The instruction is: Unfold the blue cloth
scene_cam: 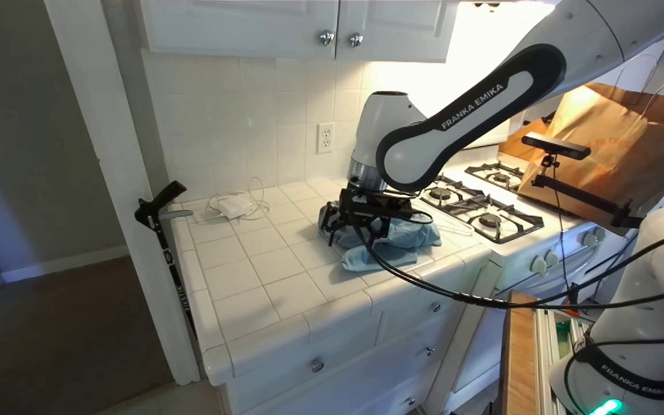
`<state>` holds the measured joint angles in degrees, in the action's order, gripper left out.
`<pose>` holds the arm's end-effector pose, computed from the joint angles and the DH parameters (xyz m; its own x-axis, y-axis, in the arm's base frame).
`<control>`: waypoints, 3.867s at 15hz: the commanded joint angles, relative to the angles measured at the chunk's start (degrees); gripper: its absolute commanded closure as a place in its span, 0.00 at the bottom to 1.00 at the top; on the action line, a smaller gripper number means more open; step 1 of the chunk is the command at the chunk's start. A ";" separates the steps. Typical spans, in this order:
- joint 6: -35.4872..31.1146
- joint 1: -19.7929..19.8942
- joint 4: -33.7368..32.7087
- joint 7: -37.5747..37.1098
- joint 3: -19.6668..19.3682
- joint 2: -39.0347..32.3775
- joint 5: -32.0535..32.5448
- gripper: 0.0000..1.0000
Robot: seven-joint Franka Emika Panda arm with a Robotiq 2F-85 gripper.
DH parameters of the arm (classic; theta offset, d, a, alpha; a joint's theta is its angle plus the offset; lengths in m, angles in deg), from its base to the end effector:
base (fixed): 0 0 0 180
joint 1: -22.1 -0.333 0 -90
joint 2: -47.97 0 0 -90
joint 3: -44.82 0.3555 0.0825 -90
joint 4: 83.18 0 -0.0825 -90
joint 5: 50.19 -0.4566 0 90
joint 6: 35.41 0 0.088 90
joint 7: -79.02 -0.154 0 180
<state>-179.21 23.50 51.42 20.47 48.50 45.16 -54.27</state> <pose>0.5737 0.0244 0.2606 0.5076 -0.8615 0.0135 -0.8544 -0.5054 -0.1205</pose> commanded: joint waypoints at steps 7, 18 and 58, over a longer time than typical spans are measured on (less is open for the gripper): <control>-7.14 -4.09 -1.94 -18.61 -3.44 -7.76 2.11 0.00; -6.48 -6.08 -5.05 -23.55 -5.82 -12.74 0.95 0.72; 0.87 -4.35 -26.97 -25.75 -1.74 -2.93 -24.41 0.99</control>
<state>-176.50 19.87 22.22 -2.91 46.70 38.90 -79.69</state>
